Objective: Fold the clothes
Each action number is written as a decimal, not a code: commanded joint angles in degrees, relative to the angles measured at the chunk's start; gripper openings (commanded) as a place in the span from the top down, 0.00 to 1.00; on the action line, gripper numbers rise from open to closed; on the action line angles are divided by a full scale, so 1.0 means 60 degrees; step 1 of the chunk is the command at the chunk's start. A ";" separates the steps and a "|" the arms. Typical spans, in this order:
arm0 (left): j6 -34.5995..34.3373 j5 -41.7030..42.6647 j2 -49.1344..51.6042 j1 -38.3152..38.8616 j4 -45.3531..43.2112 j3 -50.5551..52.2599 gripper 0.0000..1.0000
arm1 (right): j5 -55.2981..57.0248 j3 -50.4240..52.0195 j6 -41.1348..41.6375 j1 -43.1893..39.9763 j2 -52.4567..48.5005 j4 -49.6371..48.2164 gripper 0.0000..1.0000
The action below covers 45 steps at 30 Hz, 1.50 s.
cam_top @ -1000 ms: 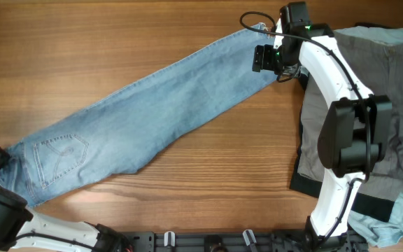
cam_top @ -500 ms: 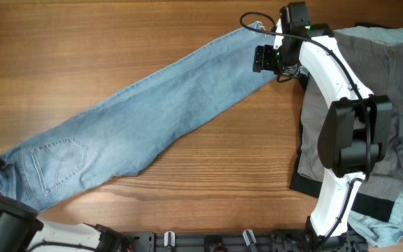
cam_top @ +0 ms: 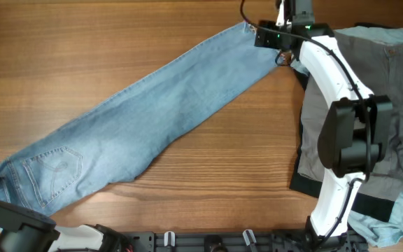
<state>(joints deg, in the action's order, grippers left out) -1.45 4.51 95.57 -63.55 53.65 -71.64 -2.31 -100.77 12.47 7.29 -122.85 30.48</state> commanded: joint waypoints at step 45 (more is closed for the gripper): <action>-0.1220 -0.0936 -0.0681 -0.0149 0.0295 -0.0109 0.96 | -0.5060 -0.0178 0.0237 -0.0958 -0.1472 -0.5450 0.96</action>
<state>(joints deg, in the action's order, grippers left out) -3.46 3.11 93.06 -63.55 55.20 -71.64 -31.44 -101.06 9.61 1.89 -134.26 -0.16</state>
